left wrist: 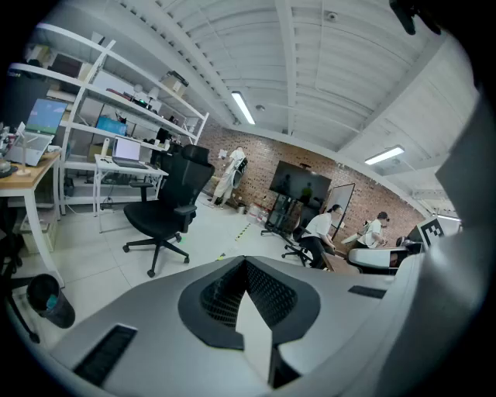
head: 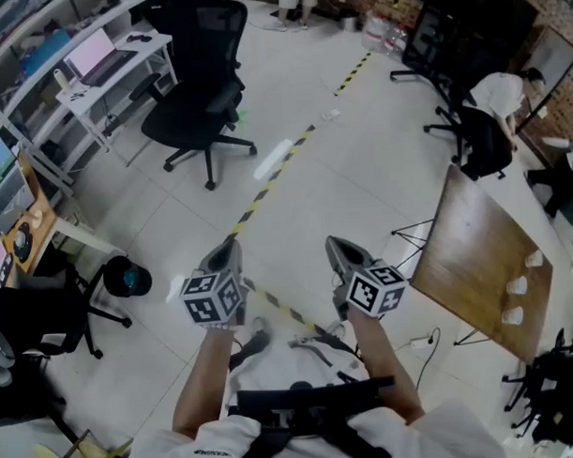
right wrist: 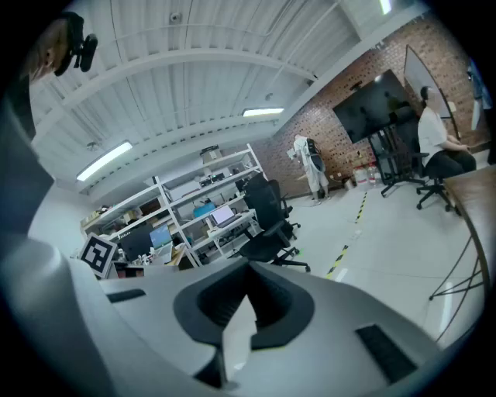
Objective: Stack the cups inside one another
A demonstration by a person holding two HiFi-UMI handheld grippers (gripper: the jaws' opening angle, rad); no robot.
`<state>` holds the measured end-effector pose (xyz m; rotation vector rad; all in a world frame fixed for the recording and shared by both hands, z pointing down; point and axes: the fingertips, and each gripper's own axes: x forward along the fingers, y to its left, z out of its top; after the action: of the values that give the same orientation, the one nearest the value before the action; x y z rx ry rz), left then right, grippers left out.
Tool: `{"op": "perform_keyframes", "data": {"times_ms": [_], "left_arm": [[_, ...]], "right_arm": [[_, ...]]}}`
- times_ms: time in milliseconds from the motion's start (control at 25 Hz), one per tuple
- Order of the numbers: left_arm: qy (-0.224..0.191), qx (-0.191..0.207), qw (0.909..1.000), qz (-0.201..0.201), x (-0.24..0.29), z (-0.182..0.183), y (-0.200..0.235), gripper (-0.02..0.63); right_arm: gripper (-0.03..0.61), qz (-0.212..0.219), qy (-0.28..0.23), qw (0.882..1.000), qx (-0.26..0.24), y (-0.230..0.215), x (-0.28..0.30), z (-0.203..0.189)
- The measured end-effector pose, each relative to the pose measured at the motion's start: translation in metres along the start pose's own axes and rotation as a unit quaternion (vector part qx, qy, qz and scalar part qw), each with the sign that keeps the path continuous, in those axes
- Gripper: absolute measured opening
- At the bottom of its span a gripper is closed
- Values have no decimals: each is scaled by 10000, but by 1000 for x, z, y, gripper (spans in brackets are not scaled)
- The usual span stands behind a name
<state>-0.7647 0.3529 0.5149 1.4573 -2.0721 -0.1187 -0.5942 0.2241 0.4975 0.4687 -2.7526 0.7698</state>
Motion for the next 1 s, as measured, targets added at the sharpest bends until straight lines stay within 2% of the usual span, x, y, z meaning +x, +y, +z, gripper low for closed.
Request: {"op": "perform_keyframes", "data": {"times_ms": [640, 880, 1000], "left_arm": [[80, 65, 9998, -148, -2, -3, 2, -2], [253, 227, 9985, -426, 7, -4, -6, -2], [424, 381, 9959, -698, 17, -9, -18, -2]], "right_arm": [[4, -195, -100, 9998, 13, 5, -6, -4], [4, -507, -265, 9982, 193, -2, -18, -10], [5, -753, -411, 9959, 297, -7, -29, -13]]}}
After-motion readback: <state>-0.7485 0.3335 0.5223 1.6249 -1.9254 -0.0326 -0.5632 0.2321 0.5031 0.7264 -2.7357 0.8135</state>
